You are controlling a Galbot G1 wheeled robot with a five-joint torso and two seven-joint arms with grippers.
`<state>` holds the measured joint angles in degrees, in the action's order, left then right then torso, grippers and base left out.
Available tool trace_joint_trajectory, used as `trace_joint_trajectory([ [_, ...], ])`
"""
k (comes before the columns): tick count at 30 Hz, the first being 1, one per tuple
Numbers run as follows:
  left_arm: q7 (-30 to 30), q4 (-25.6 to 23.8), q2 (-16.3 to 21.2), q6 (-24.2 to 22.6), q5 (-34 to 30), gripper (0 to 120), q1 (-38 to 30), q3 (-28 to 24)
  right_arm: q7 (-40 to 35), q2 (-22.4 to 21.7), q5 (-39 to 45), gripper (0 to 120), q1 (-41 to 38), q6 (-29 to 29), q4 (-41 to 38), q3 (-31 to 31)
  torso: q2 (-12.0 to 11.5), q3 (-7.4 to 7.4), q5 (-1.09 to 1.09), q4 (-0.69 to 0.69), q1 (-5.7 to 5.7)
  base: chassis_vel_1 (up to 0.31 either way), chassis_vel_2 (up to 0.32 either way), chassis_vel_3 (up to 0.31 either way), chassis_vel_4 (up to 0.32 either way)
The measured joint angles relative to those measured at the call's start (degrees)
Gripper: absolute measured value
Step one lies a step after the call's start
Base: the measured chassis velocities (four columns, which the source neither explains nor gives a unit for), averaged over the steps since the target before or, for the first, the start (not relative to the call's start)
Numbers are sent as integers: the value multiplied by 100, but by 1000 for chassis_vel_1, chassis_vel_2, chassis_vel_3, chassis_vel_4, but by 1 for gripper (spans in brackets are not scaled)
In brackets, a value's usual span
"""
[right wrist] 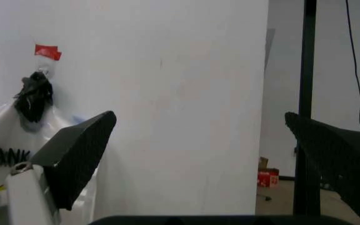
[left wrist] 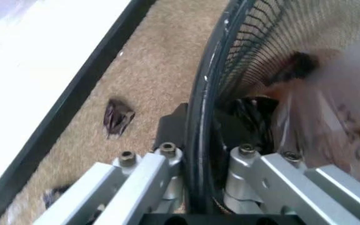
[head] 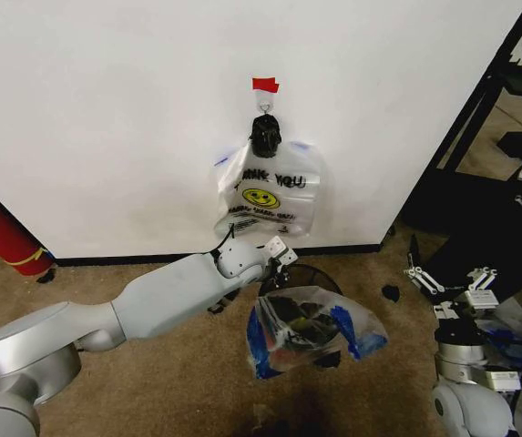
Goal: Pick up the garbage bag from the wall and place it over the trash bin.
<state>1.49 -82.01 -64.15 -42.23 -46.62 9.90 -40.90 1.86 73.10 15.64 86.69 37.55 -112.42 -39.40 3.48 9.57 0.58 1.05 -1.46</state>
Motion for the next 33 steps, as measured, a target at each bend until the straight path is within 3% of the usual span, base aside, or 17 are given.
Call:
trace_joint_trajectory([
  [3,757,-198,131,8,-637,0,142,210,16,6,-30,100,8,18,5,35,0,0,2,1,0,0,0,0,0],
  [5,822,-213,142,9,-690,0,154,230,18,8,-32,100,8,19,5,38,0,0,3,1,0,0,0,0,0],
  [6,1526,-394,258,12,-1242,0,283,443,26,18,-44,100,0,24,11,62,0,0,0,1,0,0,0,0,0],
  [8,1976,-541,347,12,-1716,0,398,633,27,21,-51,100,-11,24,13,72,0,0,1,1,0,0,0,0,0],
  [11,3349,-1126,684,31,-3192,0,782,1148,37,31,-86,100,-35,24,13,108,0,0,0,-2,0,0,0,0,0],
  [12,3349,-1126,684,31,-3192,0,782,1148,37,31,-86,100,-35,24,13,108,0,0,0,-2,0,0,0,0,0],
  [17,4764,-2113,963,682,-4296,0,1653,1765,48,68,-210,100,-33,24,10,178,0,0,1,-2,0,0,0,0,0],
  [19,5192,-2395,970,1040,-4416,0,1974,1922,48,81,-260,100,-46,20,11,188,0,0,1,0,0,0,0,0,0],
  [22,5339,-2472,973,1162,-4432,0,2065,1964,48,82,-275,100,-54,17,11,190,0,0,1,0,0,0,0,0,0],
  [23,5789,-2714,1023,1609,-4435,0,2392,2127,48,75,-302,100,-82,-3,11,194,0,0,1,0,0,0,0,0,0],
  [25,6029,-2890,1082,1923,-4366,0,2696,2356,49,64,-316,100,-112,-16,35,213,0,0,1,0,0,0,0,0,0],
  [33,5937,-3249,1079,2325,-3839,0,3944,3247,62,76,-437,100,-207,-61,131,378,0,0,0,-2,0,0,0,0,0],
])
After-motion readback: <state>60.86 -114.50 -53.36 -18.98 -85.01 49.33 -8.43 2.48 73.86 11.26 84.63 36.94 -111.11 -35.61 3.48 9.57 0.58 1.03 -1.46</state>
